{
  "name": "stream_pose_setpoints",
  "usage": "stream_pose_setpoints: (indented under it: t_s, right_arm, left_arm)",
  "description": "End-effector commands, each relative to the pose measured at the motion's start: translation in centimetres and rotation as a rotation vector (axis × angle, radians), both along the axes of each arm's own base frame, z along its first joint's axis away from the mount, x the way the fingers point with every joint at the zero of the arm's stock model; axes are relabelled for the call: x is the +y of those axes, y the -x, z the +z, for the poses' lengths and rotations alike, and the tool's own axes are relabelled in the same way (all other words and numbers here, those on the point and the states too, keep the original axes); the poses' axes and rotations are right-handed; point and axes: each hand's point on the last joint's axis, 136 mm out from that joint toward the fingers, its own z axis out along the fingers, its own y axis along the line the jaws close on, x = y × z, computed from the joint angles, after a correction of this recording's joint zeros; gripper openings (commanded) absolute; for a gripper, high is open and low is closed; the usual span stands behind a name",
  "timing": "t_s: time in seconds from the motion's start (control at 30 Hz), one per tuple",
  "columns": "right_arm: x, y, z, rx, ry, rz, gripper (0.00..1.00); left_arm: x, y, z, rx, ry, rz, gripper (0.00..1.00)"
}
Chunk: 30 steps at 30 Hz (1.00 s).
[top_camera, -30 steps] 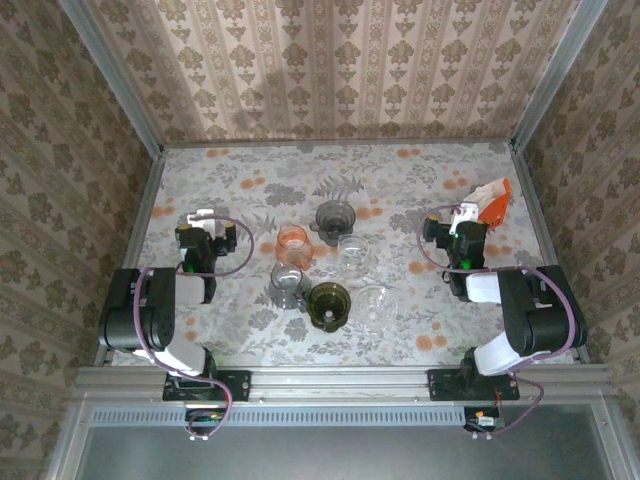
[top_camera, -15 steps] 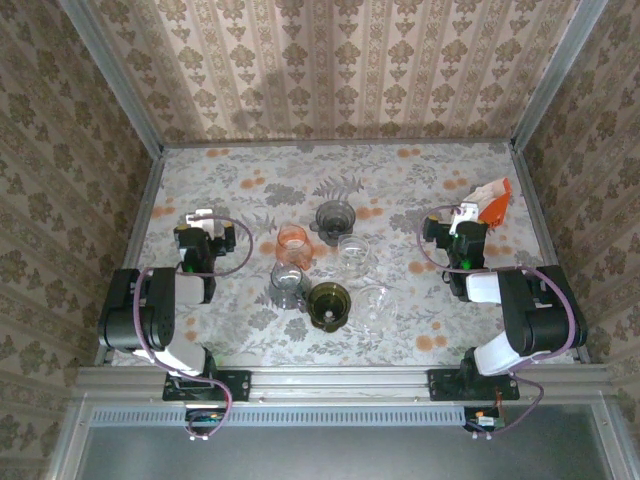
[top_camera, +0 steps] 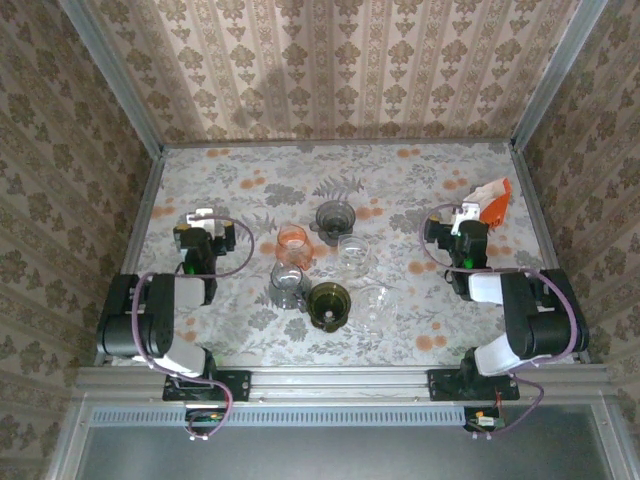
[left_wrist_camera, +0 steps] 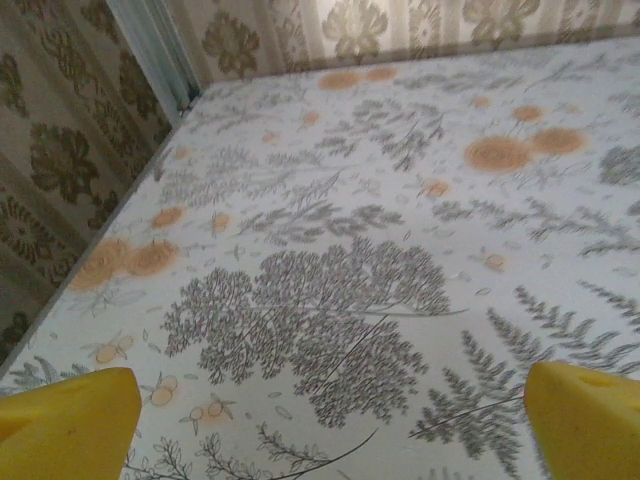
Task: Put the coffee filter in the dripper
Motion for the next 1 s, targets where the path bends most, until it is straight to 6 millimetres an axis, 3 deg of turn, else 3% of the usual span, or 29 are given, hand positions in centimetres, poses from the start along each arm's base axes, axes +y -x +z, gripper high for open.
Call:
stream_pose_setpoints:
  t_s: [0.0,0.03,0.2,0.37,0.4,0.47,0.57,0.63,0.7,0.83,0.97]
  right_arm:
    - [0.8,-0.6,2.2,0.046,0.012,0.027,1.00]
    - [0.9,-0.4,3.5,0.026,0.022,0.015,1.00]
    - [2.3,0.8,5.1,0.055,-0.013,-0.014,1.00]
    - [4.7,2.4,9.0,0.034,0.062,-0.031,1.00]
    - [4.7,2.7,9.9,0.016,0.062,-0.056,1.00]
    - [3.3,3.5,11.0,-0.028,-0.031,-0.195,1.00]
    - [1.1,5.1,10.8,-0.050,-0.272,-0.383,1.00]
    - [0.8,5.9,10.2,-0.051,-0.409,-0.410,1.00]
    - [2.4,5.2,10.3,-0.083,-0.481,-0.278,1.00]
    - [4.4,5.0,9.9,-0.024,-0.522,-0.195,1.00]
    - [7.6,6.6,9.0,0.123,-0.483,-0.060,1.00]
  left_arm:
    - [0.0,0.6,3.1,-0.050,-0.065,0.039,1.00]
    - [0.0,0.8,3.7,-0.059,-0.077,0.051,1.00]
    - [-0.7,2.1,7.6,-0.171,-0.075,0.070,1.00]
    - [-1.2,3.1,11.9,-0.293,0.091,0.059,1.00]
    - [-1.1,3.4,12.8,-0.333,0.137,0.059,1.00]
    - [0.8,4.4,13.7,-0.401,0.287,0.166,1.00]
    - [5.6,7.1,12.7,-0.479,0.602,0.417,1.00]
    - [7.1,8.1,11.6,-0.471,0.771,0.476,1.00]
    - [6.8,7.9,12.2,-0.463,0.810,0.396,1.00]
    - [5.6,7.6,13.7,-0.516,0.846,0.251,1.00]
    - [4.1,7.5,15.2,-0.530,0.882,0.146,1.00]
